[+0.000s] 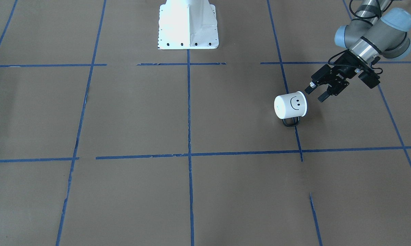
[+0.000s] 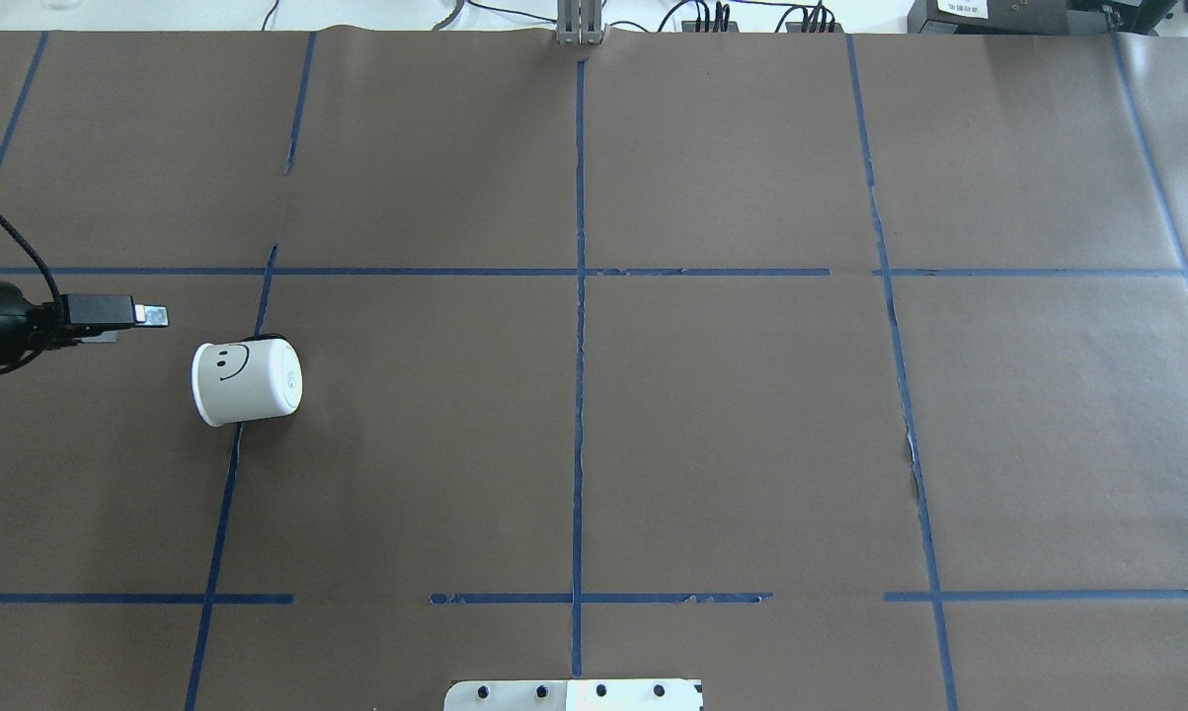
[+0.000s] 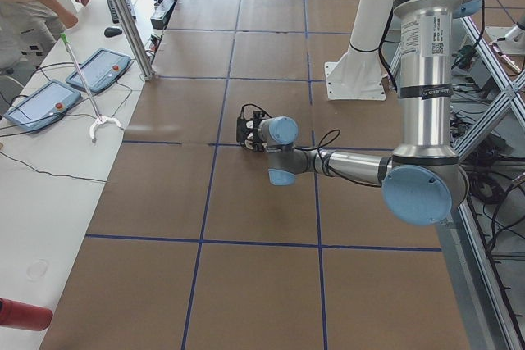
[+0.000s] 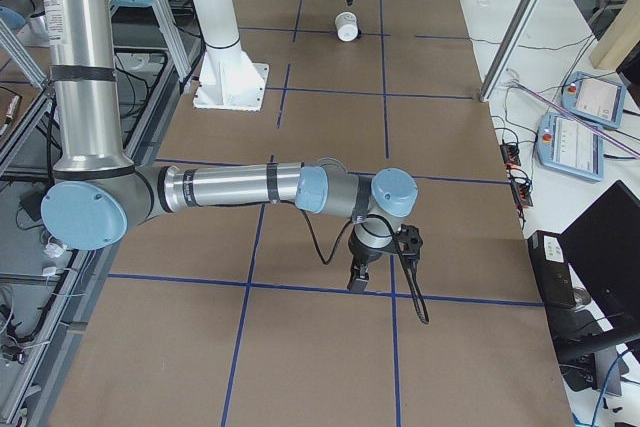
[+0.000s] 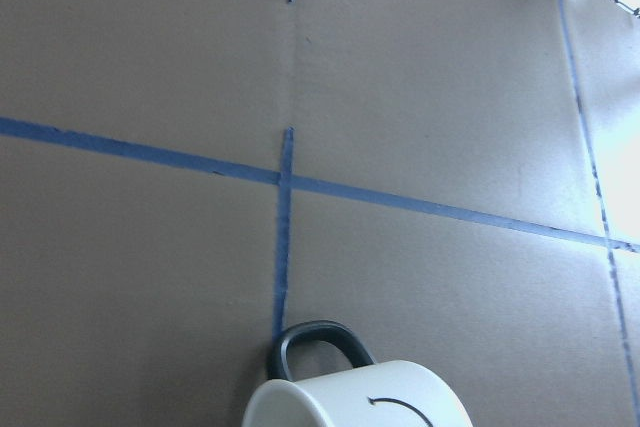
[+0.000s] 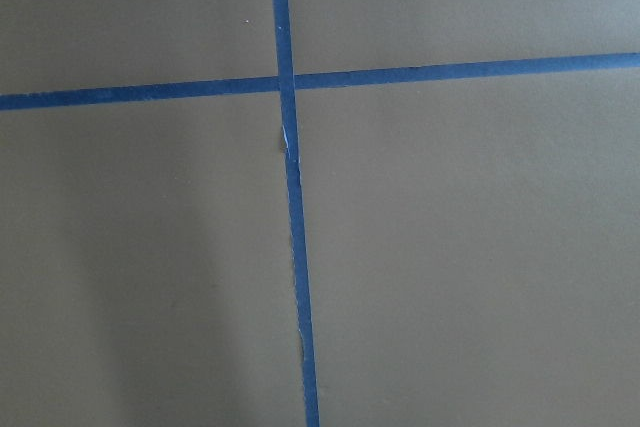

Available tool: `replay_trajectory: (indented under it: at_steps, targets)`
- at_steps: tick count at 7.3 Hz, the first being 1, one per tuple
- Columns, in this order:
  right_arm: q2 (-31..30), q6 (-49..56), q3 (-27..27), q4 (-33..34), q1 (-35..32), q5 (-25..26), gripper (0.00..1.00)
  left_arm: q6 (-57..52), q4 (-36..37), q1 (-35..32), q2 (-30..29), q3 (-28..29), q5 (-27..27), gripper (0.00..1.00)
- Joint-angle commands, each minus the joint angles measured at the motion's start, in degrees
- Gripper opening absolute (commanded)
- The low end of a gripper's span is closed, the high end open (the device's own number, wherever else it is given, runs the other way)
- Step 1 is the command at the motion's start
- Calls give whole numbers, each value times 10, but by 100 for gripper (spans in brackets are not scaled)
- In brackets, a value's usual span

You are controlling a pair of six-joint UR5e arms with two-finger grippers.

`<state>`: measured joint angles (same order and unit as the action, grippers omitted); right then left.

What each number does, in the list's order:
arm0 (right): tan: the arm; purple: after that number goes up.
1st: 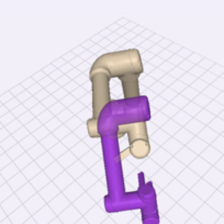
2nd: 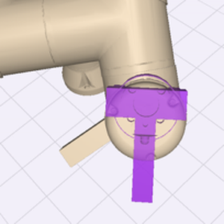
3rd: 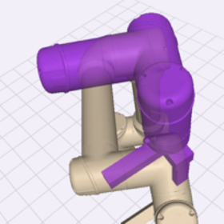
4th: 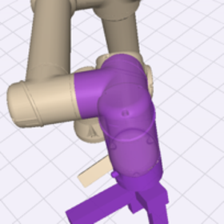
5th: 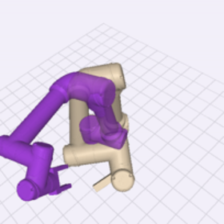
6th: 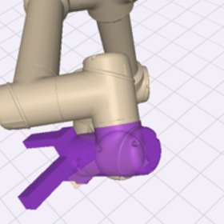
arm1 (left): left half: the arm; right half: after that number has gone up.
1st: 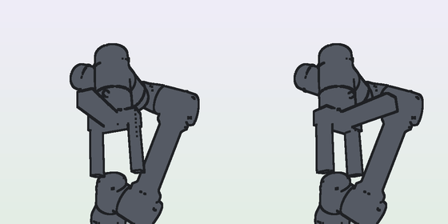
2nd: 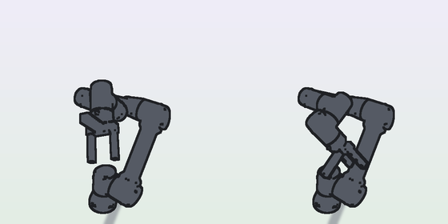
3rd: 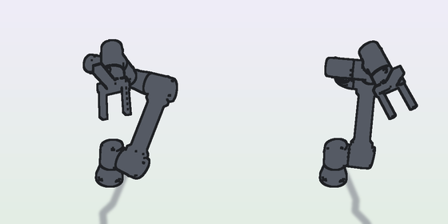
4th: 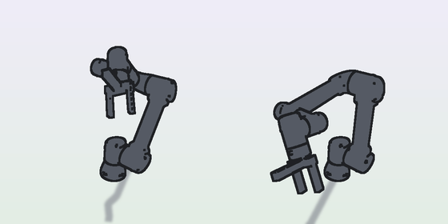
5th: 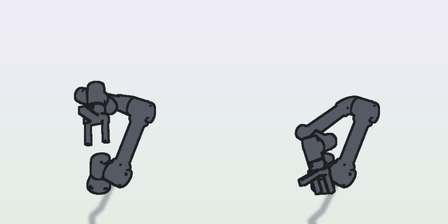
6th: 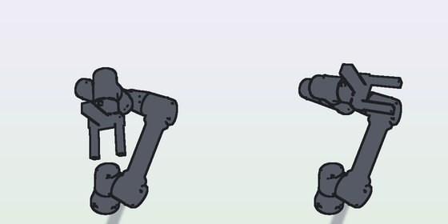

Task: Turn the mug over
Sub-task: 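Close the left gripper on the open rim of the white mug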

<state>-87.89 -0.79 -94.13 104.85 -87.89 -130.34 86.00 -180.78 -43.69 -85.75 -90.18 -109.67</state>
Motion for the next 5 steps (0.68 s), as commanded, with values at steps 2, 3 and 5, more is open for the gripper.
replay_trajectory:
  at_steps: [2,3,5]
  targets:
    - [0,0,0,0,0,0,100,63,-170,55,-17,81,81,100]
    - [0,0,0,0,0,0,100,100,-193,57,-51,105,82,100]
    - [0,0,0,0,0,0,100,109,-249,75,-78,155,93,88]
